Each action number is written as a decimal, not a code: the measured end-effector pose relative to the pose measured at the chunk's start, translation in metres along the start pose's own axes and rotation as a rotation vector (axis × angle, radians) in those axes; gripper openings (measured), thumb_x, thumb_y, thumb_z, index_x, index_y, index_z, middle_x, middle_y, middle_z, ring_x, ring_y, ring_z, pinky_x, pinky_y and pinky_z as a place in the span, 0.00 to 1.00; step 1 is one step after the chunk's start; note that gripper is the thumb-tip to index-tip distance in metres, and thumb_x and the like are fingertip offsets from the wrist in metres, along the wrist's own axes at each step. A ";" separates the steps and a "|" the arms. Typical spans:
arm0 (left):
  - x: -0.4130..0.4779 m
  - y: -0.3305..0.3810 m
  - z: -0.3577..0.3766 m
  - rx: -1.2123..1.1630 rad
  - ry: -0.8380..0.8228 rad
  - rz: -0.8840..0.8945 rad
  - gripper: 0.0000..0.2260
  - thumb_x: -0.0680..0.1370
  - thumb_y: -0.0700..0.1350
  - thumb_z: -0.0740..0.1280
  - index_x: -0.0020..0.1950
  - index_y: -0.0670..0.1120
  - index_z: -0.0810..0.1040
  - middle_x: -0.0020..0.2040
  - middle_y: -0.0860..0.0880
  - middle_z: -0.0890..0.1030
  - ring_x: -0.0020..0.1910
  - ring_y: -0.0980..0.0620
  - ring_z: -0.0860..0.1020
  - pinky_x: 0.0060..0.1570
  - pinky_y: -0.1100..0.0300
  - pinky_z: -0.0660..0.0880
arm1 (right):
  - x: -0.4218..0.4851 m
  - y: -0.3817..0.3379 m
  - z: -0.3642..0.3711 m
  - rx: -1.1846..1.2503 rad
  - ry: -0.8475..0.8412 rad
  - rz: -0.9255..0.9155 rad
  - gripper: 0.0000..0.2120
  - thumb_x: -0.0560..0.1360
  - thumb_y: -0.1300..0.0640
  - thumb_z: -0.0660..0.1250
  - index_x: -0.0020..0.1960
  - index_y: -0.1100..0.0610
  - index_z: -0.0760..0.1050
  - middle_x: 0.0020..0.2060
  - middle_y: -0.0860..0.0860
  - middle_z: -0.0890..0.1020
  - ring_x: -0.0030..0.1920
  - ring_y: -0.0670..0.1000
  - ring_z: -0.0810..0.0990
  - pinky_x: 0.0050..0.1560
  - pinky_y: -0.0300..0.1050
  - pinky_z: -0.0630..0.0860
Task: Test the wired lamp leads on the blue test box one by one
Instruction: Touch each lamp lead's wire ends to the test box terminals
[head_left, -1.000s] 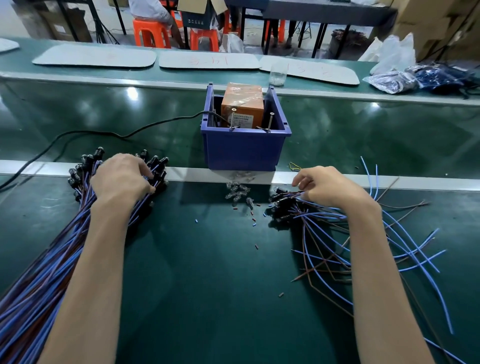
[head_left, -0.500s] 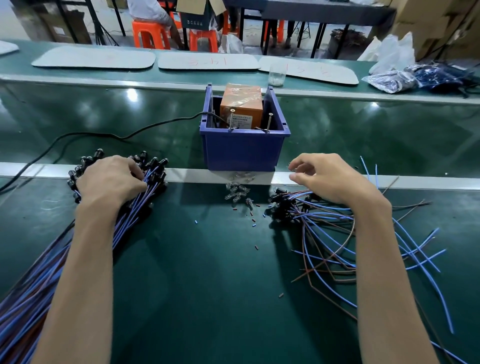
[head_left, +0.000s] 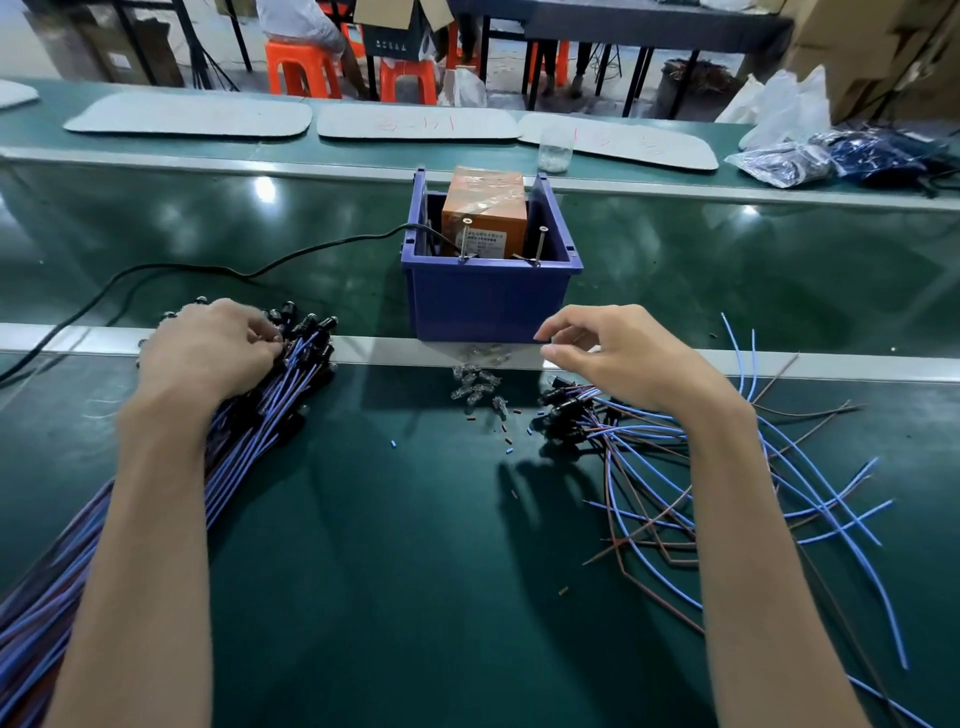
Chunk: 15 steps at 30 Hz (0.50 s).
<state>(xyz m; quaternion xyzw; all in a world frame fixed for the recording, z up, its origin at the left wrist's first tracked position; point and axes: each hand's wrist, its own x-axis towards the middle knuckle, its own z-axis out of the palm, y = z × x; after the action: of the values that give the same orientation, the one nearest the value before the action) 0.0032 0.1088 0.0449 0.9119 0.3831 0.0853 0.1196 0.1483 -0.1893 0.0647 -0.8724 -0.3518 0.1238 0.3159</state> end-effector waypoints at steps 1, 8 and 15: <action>0.001 0.004 0.002 -0.031 0.043 0.054 0.05 0.76 0.47 0.69 0.51 0.52 0.82 0.53 0.45 0.82 0.56 0.40 0.77 0.53 0.50 0.73 | 0.000 -0.003 0.002 0.017 0.001 -0.016 0.05 0.78 0.55 0.66 0.52 0.51 0.79 0.42 0.45 0.81 0.46 0.49 0.79 0.48 0.38 0.74; -0.010 0.046 0.024 -0.525 0.142 0.454 0.09 0.71 0.42 0.76 0.50 0.46 0.82 0.44 0.47 0.79 0.35 0.56 0.75 0.44 0.66 0.74 | 0.010 -0.021 0.032 0.084 -0.035 -0.100 0.07 0.78 0.52 0.65 0.54 0.52 0.79 0.36 0.42 0.81 0.38 0.42 0.76 0.38 0.30 0.70; -0.041 0.094 0.029 -0.816 0.012 0.686 0.15 0.69 0.32 0.74 0.51 0.46 0.78 0.39 0.54 0.78 0.35 0.44 0.80 0.39 0.54 0.79 | 0.020 -0.040 0.067 0.567 0.021 -0.003 0.07 0.79 0.51 0.65 0.53 0.51 0.78 0.38 0.49 0.83 0.35 0.44 0.81 0.40 0.43 0.78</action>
<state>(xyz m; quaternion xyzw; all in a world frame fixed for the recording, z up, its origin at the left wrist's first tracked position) 0.0458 0.0110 0.0410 0.8637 -0.0008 0.2667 0.4275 0.1120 -0.1228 0.0387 -0.7500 -0.3013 0.2077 0.5510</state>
